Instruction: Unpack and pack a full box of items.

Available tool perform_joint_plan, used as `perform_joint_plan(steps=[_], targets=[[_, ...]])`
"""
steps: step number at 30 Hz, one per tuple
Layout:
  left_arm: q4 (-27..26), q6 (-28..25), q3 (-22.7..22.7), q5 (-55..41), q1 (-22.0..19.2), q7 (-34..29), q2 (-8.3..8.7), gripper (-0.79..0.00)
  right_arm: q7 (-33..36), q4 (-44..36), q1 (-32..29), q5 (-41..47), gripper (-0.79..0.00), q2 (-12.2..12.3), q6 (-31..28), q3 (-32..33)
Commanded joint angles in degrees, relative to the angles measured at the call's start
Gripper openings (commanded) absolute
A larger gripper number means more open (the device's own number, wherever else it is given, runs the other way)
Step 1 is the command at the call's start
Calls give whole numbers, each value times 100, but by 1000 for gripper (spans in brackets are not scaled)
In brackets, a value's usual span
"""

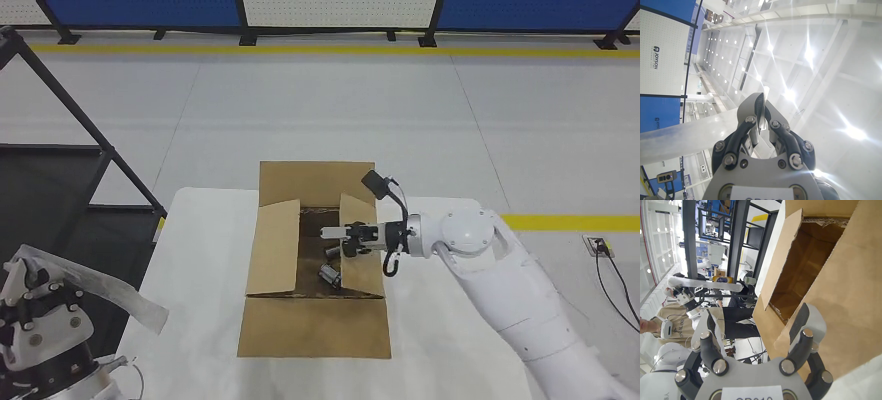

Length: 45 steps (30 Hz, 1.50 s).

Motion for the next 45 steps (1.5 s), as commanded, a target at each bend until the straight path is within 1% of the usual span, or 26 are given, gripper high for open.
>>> perform_joint_plan(steps=[1, 2, 5, 12, 18, 21, 25, 28, 31, 33, 36, 41, 45], targets=[[4, -76, 5, -42, 94, -19, -8, -785, -263, 264, 130, -129, 0, -107, -19, -277], [9, -102, 8, -60, 127, -32, -11, -785, -343, 375, 166, -91, 0, -162, -46, -377], [27, -144, 18, -119, 184, -76, -18, -785, -725, 688, 296, -399, 0, -295, -93, -681], [84, -73, 26, -187, 118, -205, -20, -785, -925, 1180, 469, -622, 0, -482, -247, -968], [147, 10, 21, -220, 8, -271, -18, -785, -870, 1328, 539, -962, 0, -540, -287, -1075], [183, 10, 2, -241, -9, -288, -20, -785, -708, 1354, 596, -1265, 0, -550, -175, -1157], [183, -23, -48, -323, 28, -315, -24, -785, -659, 1337, 611, -1419, 0, -570, -119, -1176], [183, -65, -81, -380, 75, -343, -29, -785, -747, 1280, 607, -1418, 0, -592, -144, -1139], [167, -125, -110, -421, 133, -362, -35, -785, -934, 1125, 578, -1189, 0, -616, -279, -1007], [148, -175, -141, -432, 178, -357, -40, -785, -983, 953, 525, -886, 0, -634, -382, -893], [123, -254, -187, -463, 255, -351, -48, -785, -987, 662, 489, -566, 0, -673, -300, -814], [106, -462, -255, -586, 435, -378, -68, -785, -1061, 294, 480, -325, 0, -825, -47, -1005], [115, -679, -277, -711, 637, -430, -90, -785, -1024, 406, 616, -511, 0, -995, 113, -1374]])
